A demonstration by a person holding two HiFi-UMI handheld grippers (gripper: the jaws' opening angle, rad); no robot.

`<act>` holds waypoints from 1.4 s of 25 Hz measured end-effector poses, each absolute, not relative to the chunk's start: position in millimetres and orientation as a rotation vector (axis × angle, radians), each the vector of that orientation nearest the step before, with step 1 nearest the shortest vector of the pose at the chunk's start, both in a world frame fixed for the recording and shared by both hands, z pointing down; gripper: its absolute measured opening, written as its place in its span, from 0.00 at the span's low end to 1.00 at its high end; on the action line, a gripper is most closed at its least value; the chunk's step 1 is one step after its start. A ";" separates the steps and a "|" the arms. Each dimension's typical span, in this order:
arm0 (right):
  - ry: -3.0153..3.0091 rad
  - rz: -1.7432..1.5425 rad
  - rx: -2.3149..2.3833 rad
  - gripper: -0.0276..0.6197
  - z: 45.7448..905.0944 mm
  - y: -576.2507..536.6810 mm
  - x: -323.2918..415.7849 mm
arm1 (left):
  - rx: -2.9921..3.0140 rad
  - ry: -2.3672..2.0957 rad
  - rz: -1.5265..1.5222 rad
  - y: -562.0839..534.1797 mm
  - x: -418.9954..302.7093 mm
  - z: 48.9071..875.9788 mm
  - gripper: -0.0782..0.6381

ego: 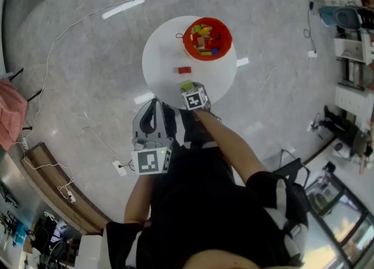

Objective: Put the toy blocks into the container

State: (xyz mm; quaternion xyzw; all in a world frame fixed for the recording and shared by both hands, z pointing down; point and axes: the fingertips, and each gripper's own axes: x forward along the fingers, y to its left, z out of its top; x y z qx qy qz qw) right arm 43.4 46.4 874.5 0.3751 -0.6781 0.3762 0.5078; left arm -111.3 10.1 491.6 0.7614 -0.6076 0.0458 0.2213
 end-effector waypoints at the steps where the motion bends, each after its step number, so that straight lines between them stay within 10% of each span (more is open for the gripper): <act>1: -1.632 0.900 0.899 0.44 873.8 47.0 45.2 | 2.109 -1.677 0.128 10.0 -110.2 491.0 0.10; 23: -2.138 0.625 1.079 0.44 657.2 -66.1 42.6 | 2.241 -1.706 0.062 -3.6 -95.4 442.7 0.10; 35: -1.967 0.650 1.231 0.44 692.5 -135.3 100.2 | 2.252 -1.716 0.027 -7.6 -82.8 426.3 0.10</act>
